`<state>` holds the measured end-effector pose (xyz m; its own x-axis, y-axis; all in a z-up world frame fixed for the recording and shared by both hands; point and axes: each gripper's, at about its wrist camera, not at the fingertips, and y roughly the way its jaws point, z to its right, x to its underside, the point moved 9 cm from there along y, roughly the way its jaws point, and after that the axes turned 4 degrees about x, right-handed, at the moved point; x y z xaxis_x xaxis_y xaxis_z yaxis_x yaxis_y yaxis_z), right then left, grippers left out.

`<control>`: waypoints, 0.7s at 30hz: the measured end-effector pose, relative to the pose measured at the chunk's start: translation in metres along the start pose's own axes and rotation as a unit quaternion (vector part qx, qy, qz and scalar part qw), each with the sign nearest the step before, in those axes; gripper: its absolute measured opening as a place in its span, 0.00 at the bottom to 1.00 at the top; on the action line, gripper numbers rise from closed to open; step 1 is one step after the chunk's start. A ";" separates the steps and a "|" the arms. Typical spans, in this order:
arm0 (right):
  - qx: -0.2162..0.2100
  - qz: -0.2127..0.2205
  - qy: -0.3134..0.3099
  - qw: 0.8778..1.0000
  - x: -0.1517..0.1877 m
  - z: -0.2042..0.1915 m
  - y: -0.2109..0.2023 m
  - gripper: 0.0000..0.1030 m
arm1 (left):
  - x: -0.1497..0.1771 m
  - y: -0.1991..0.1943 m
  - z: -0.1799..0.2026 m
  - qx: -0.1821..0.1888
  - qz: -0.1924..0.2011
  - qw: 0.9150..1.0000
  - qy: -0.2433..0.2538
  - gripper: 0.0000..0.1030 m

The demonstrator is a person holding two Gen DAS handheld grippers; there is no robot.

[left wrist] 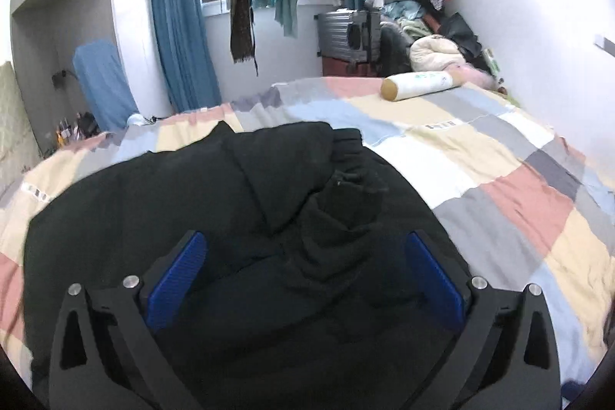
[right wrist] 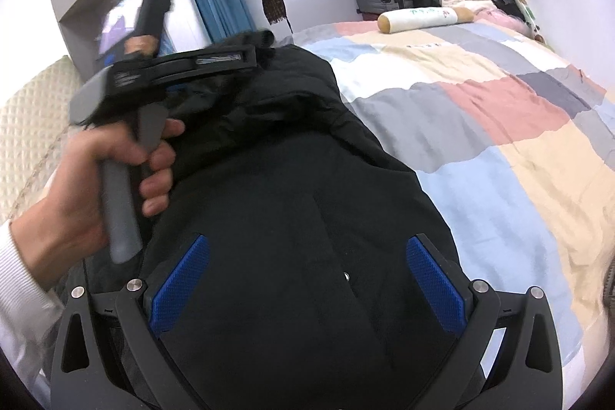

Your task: Fold large clothes

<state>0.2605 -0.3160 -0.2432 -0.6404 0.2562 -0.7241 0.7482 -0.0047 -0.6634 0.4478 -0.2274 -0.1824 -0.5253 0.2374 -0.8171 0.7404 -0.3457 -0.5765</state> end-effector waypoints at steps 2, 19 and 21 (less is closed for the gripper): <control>-0.003 0.003 -0.004 1.000 0.000 -0.002 -0.003 1.00 | 0.003 -0.015 -0.010 0.013 -0.012 1.000 -0.026 1.00; -0.041 0.020 -0.012 0.999 -0.010 -0.033 -0.033 1.00 | 0.102 -0.127 -0.207 -0.020 -0.010 0.970 -0.243 1.00; -0.056 0.021 -0.014 0.998 -0.019 -0.042 -0.034 1.00 | 0.123 -0.123 -0.227 -0.013 -0.017 0.960 -0.279 1.00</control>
<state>0.2540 -0.2801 -0.1991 -0.6106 0.2317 -0.7573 0.7889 0.0943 -0.6073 0.3873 0.0501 -0.2129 -0.6864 -0.2782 -0.6719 0.7257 -0.3217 -0.6082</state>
